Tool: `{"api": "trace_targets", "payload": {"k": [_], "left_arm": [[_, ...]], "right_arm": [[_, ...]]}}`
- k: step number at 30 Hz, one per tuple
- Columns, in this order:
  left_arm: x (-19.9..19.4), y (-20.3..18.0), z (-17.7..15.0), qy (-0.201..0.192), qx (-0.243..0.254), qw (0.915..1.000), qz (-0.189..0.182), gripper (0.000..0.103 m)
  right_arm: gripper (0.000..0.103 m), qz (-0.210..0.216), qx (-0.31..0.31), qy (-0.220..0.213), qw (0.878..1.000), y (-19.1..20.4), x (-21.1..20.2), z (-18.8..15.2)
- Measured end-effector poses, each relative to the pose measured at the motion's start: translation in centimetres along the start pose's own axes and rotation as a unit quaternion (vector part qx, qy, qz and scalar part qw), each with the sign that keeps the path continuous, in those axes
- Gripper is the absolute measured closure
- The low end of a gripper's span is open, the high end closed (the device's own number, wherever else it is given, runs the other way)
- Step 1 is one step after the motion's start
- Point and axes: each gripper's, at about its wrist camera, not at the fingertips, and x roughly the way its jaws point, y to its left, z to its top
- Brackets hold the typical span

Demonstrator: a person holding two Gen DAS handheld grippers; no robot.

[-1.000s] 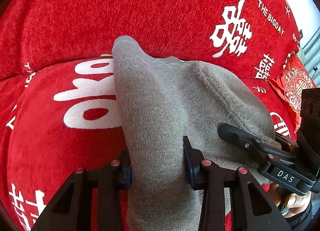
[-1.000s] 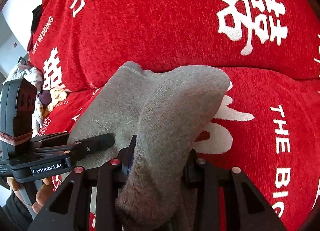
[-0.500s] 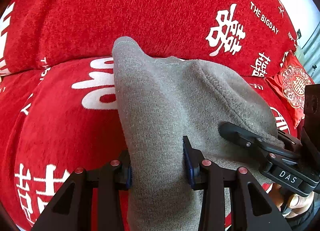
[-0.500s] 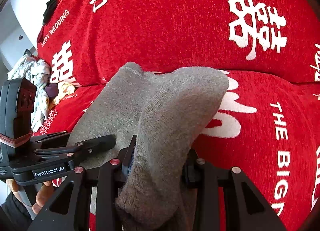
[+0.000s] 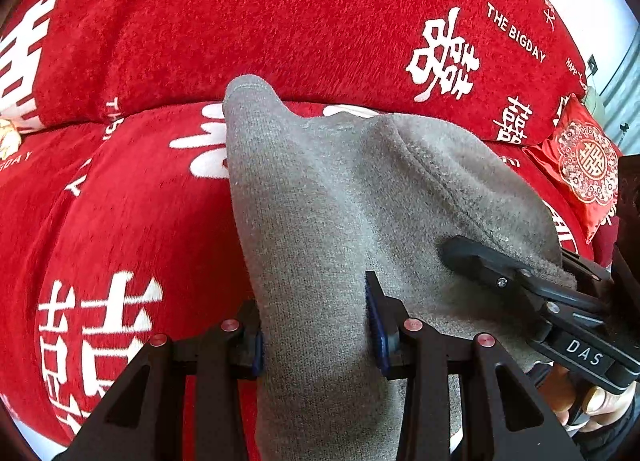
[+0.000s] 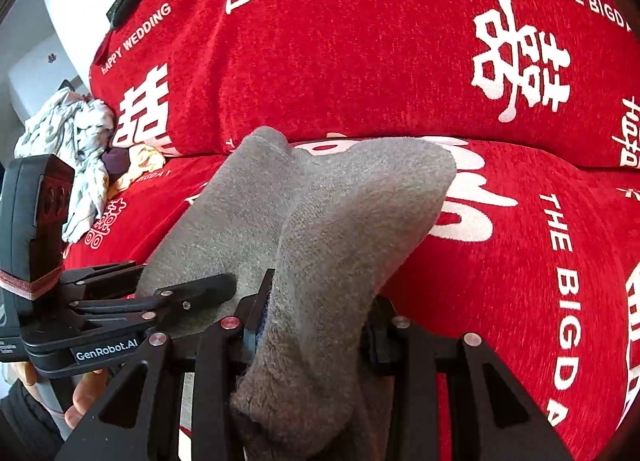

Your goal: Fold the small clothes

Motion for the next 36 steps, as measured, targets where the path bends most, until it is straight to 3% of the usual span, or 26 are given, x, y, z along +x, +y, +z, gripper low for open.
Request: {"api": "trace_targets", "payload": {"k": [11,36], "left_arm": [[-1.6,0.8,-3.0,-0.007,0.008,0.9998,0.019,0.062],[-3.8,2.0,-8.2,-0.02,0.011,0.9996,0.019,0.062]], "right_arm": [[0.065,0.003,-0.011,0.0,1.0,2.5,-0.5,-2.7],[0.066,-0.009,-0.047,-0.012,0.999,7.0,-2.1,-7.2]]}}
